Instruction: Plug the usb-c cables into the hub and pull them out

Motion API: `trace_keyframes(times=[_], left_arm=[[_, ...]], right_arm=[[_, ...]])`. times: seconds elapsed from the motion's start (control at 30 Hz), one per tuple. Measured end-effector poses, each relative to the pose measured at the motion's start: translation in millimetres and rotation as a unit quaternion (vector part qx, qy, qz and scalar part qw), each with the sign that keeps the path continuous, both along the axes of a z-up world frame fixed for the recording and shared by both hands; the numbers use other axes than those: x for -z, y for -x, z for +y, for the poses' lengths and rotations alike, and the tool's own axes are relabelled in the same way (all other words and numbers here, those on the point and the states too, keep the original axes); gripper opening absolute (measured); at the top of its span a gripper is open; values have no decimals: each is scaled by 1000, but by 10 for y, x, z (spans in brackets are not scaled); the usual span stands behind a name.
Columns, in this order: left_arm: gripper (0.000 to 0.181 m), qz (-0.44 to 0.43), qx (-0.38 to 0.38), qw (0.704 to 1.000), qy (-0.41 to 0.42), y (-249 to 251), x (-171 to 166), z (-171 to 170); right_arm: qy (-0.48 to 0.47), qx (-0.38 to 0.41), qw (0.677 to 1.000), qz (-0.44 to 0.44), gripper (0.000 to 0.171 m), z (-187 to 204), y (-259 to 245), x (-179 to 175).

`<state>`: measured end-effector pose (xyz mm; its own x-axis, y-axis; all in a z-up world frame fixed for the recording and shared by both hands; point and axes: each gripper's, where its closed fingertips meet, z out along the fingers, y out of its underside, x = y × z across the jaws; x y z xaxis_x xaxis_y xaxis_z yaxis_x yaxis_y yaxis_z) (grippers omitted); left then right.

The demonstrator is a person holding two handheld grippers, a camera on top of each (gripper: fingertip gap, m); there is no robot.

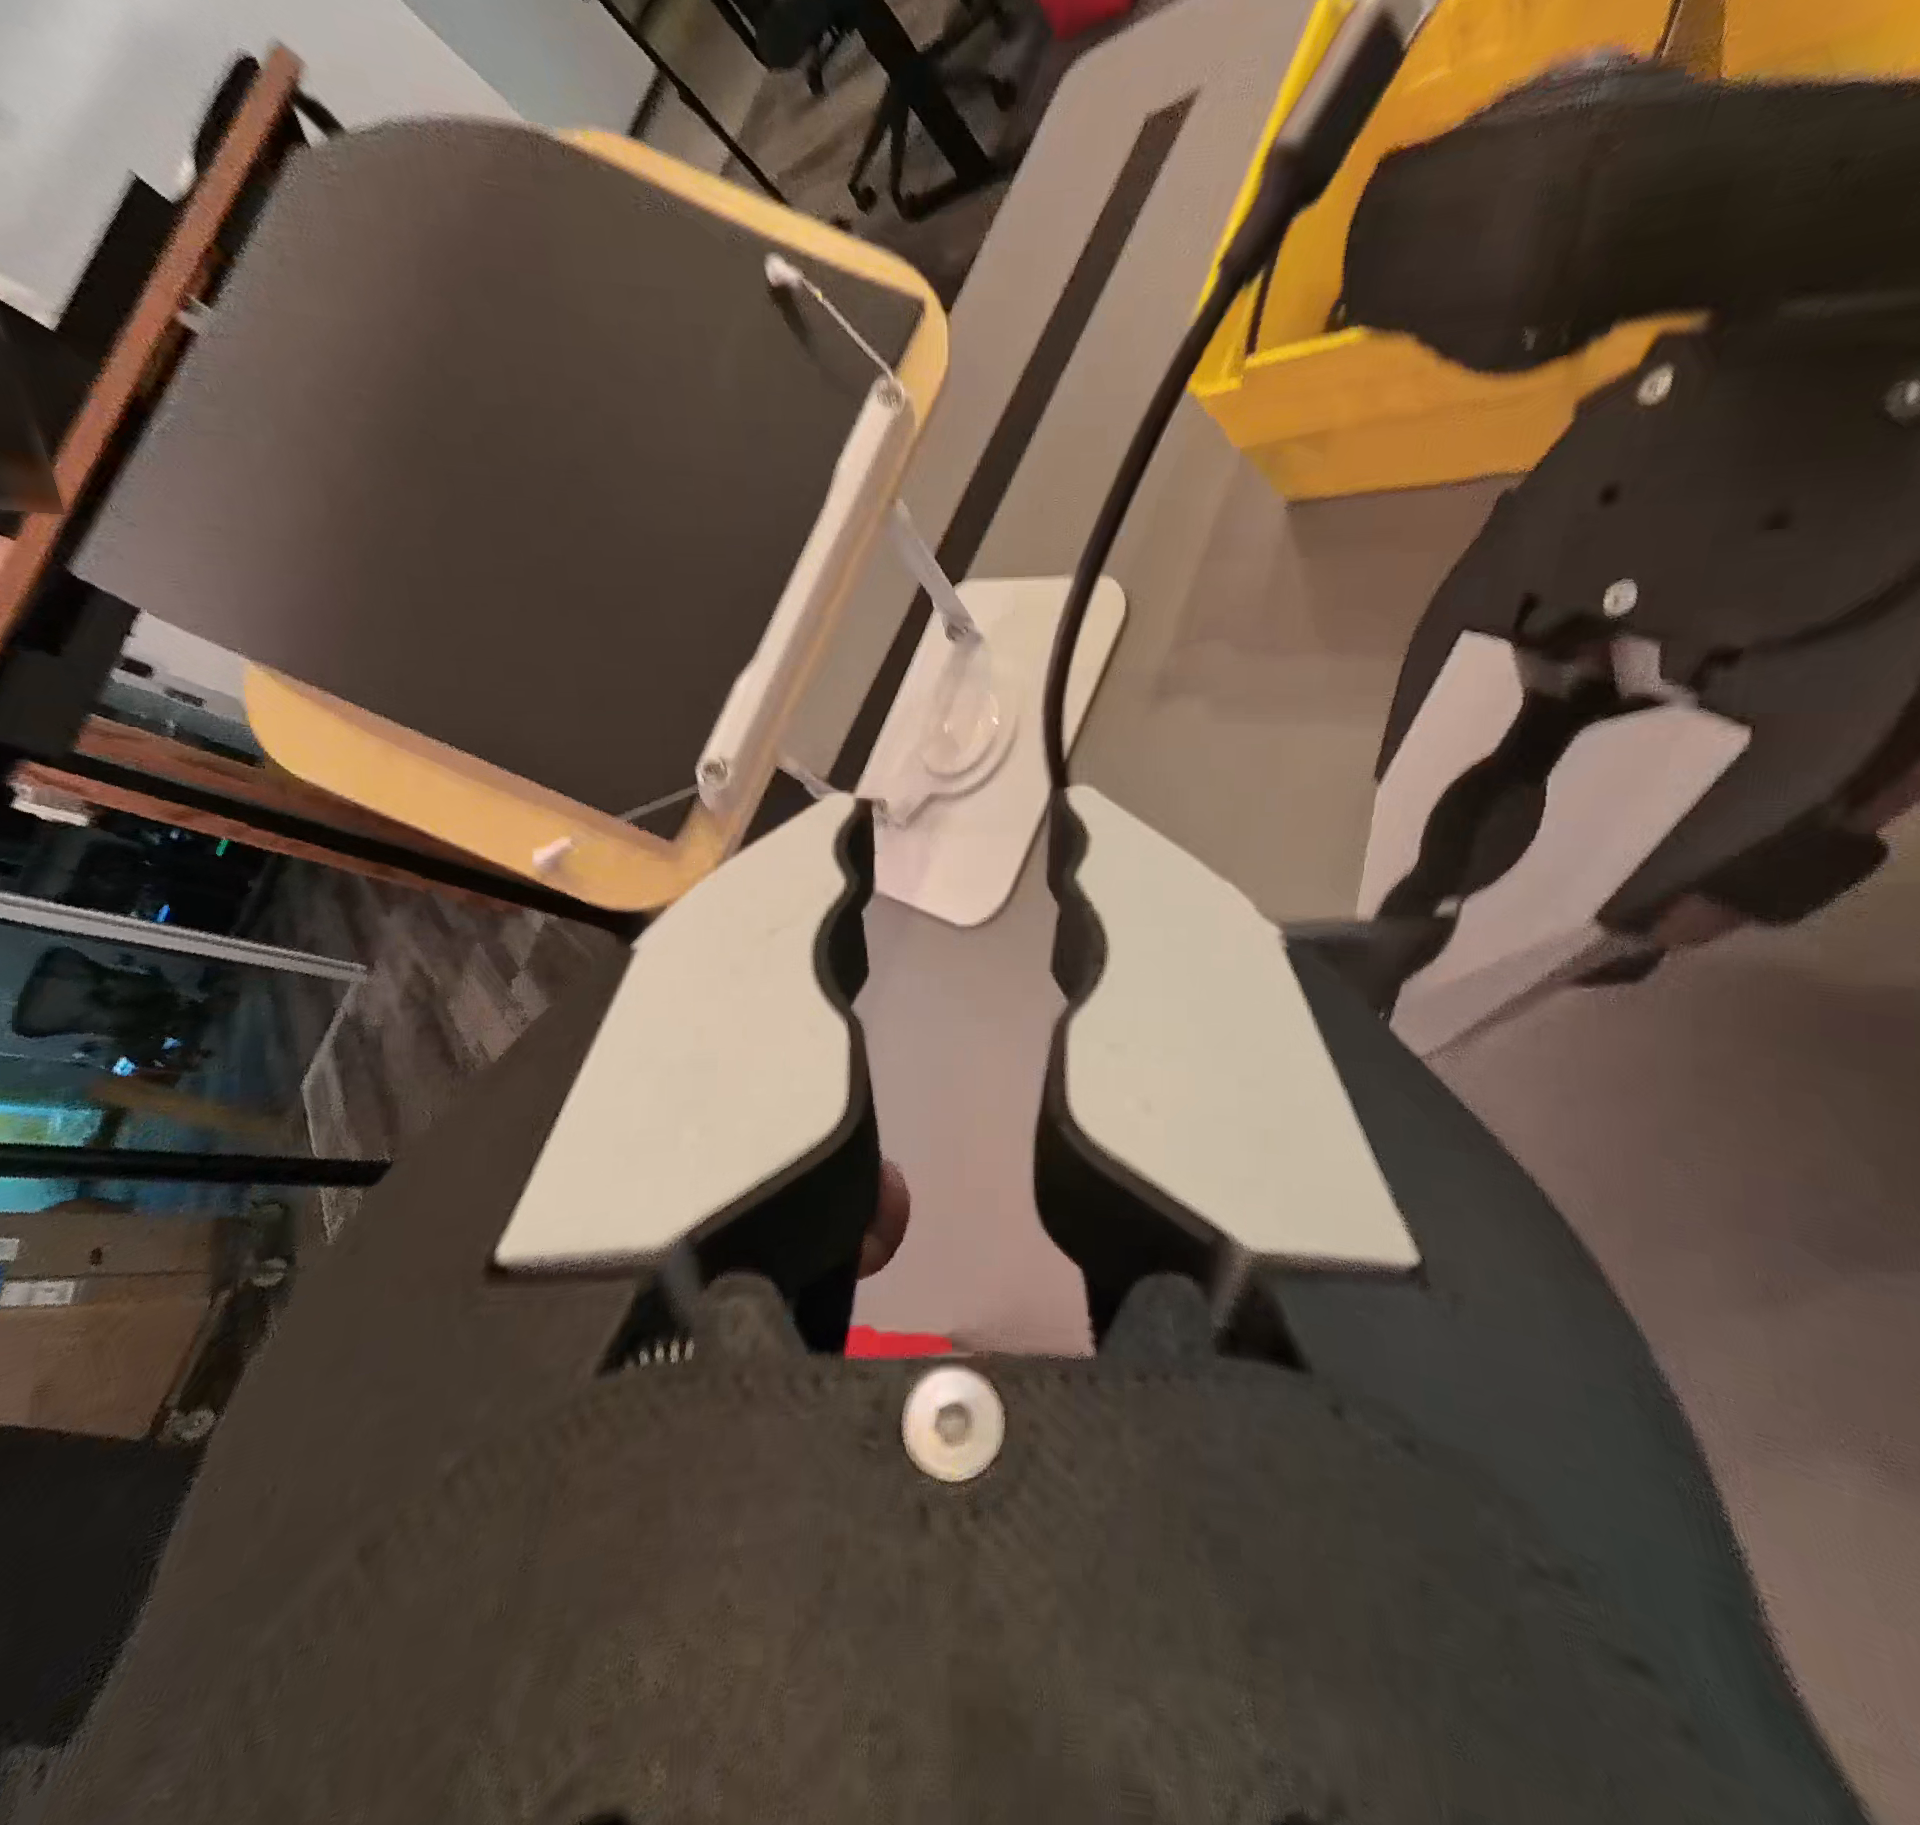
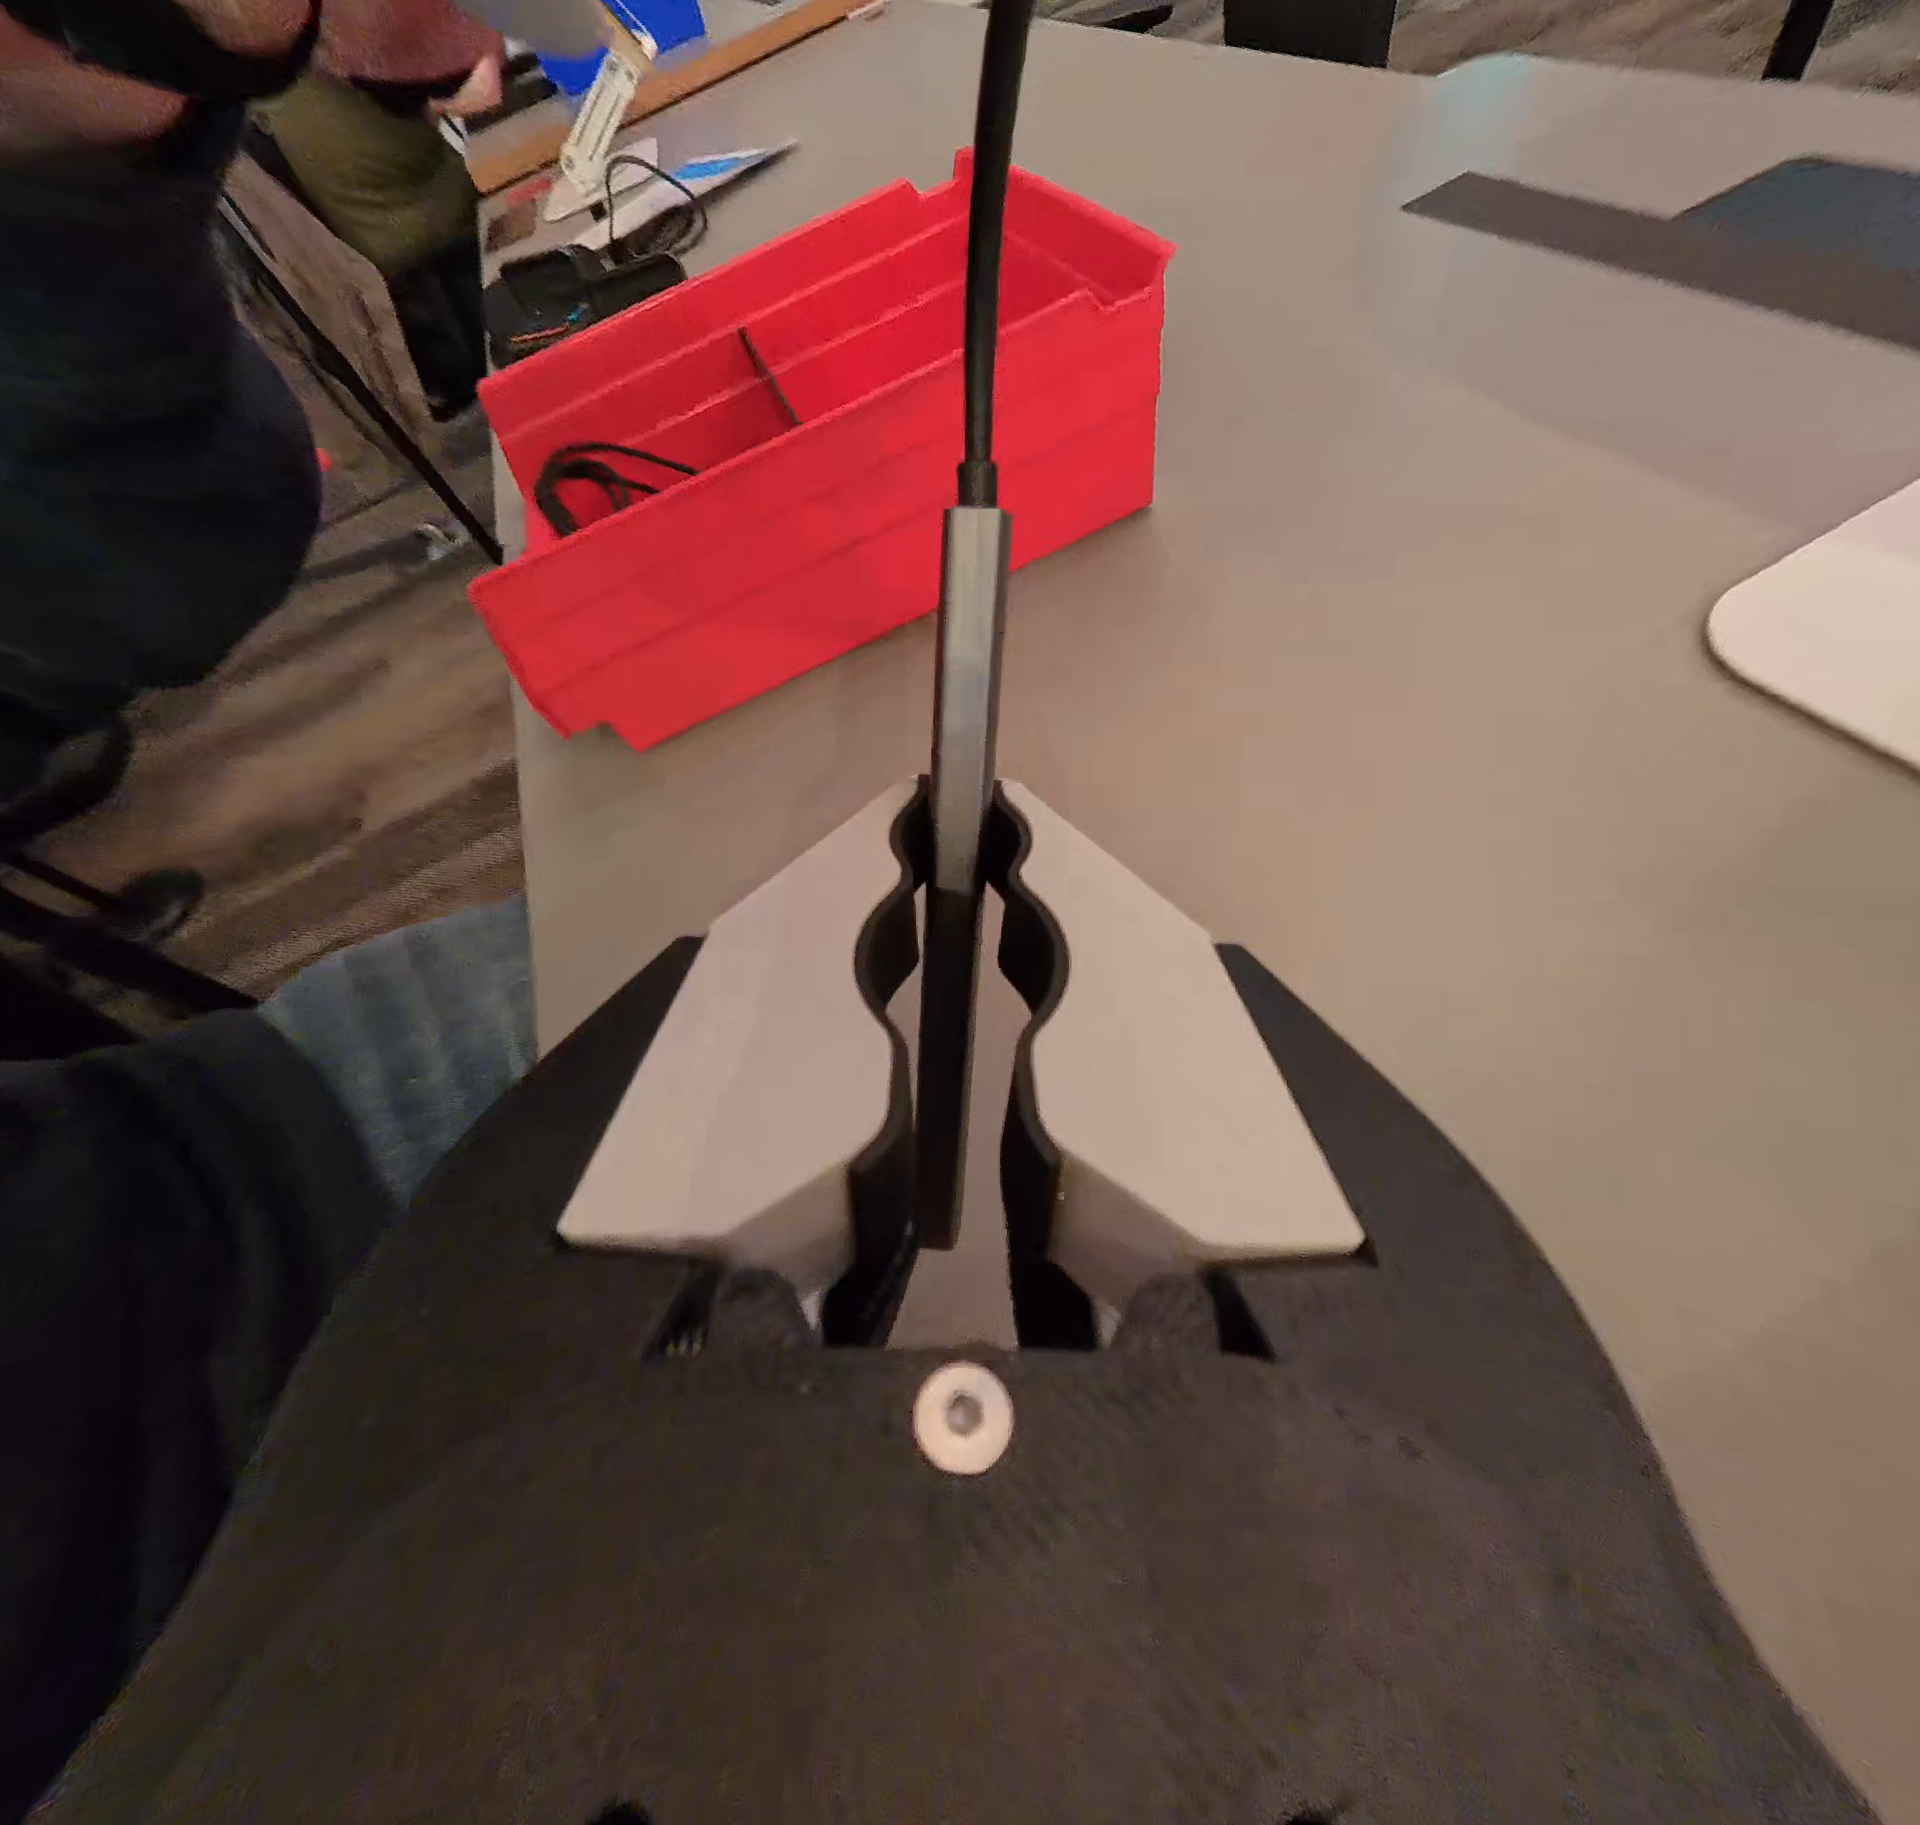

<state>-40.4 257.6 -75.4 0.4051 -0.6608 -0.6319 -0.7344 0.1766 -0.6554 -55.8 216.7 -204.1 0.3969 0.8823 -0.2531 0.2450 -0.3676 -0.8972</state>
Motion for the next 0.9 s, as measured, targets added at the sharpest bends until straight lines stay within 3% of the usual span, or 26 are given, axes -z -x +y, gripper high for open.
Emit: trace_keyframes(times=[0.17, 0.37, 0.63, 0.9], left_arm=[[39, 43, -17, 999, 26, 362, 263, -68], [39, 108, -80, 989, 55, 1238, 518, -157], [37, 217, -184, 947, 151, 2618, 1038, -498], [41, 248, -232, 903, 263, 3177, 1860, -636]], right_arm=[[39, -22, 998, -33, 6, -78, -88, 267], [53, -59, 990, -115, 8, -215, -150, 647], [64, -45, 992, -104, 6, -154, -192, 679], [52, -24, 989, -136, 17, -100, -279, 827]])
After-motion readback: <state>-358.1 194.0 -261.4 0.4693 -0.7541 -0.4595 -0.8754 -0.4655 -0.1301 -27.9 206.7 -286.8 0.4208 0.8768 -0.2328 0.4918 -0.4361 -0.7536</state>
